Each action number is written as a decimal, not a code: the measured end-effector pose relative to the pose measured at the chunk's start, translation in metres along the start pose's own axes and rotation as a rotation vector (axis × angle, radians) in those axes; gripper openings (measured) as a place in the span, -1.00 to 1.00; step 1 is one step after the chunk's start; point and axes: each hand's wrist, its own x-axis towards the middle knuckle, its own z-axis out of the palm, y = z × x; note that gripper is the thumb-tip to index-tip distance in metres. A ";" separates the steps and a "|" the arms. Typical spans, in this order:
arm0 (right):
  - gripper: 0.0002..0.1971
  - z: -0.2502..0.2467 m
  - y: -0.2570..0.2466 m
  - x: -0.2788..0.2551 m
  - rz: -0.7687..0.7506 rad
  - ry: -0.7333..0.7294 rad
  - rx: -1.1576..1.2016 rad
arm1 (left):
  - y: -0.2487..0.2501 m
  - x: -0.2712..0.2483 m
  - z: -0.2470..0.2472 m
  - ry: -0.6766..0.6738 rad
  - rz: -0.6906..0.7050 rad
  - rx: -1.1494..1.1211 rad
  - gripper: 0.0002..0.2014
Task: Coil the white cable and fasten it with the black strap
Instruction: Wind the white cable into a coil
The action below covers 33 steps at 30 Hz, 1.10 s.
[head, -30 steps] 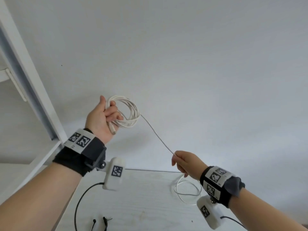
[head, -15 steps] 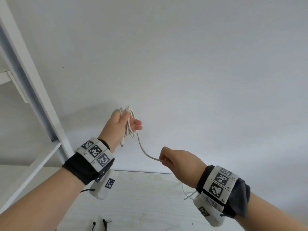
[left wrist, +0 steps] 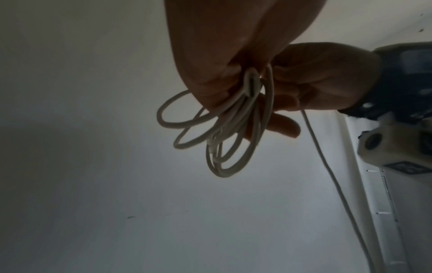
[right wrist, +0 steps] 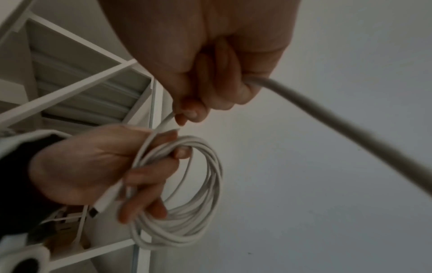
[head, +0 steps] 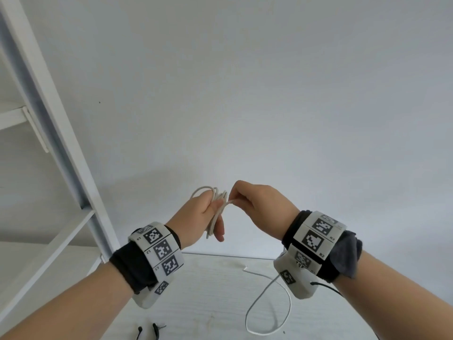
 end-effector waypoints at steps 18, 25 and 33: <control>-0.73 0.005 0.039 0.008 0.145 0.015 0.170 | 0.008 -0.007 0.007 -0.052 -0.139 -0.394 -0.61; -0.67 0.017 0.068 -0.002 0.316 0.075 0.330 | 0.017 0.002 -0.015 -0.070 -0.127 -0.852 -0.57; -0.77 0.038 0.090 -0.033 0.428 0.067 0.353 | -0.004 0.033 -0.043 0.246 -0.161 -1.023 -0.55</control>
